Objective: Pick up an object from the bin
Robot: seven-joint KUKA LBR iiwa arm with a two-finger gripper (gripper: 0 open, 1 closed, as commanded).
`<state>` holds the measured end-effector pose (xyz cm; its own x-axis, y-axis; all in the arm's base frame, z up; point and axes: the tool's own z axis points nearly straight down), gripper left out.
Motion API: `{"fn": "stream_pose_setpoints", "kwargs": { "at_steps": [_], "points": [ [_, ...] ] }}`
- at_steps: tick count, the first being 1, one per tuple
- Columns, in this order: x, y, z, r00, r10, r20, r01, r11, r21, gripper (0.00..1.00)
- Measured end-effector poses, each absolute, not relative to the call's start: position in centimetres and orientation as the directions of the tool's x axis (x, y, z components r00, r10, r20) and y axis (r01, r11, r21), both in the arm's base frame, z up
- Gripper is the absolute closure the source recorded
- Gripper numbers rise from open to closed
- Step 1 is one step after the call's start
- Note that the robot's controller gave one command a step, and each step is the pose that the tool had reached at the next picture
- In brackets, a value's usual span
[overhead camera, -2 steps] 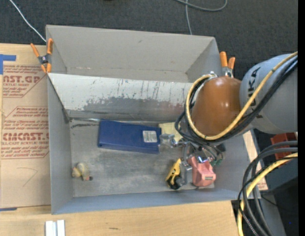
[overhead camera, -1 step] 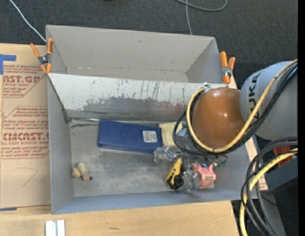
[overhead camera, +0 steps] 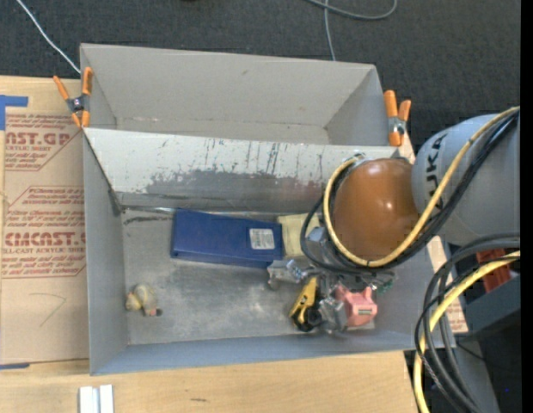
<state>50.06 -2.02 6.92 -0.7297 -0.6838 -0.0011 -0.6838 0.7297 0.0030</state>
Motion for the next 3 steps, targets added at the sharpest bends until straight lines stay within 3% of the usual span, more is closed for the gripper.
{"fn": "stream_pose_setpoints", "kwargs": {
  "at_steps": [1, 3],
  "points": [
    [49.78, -2.41, 6.98, -0.732, -0.681, 0.000, -0.681, 0.732, 0.005, 1.00],
    [49.78, -2.39, 7.09, -0.733, -0.681, 0.000, -0.681, 0.733, 0.005, 1.00]
  ]
}}
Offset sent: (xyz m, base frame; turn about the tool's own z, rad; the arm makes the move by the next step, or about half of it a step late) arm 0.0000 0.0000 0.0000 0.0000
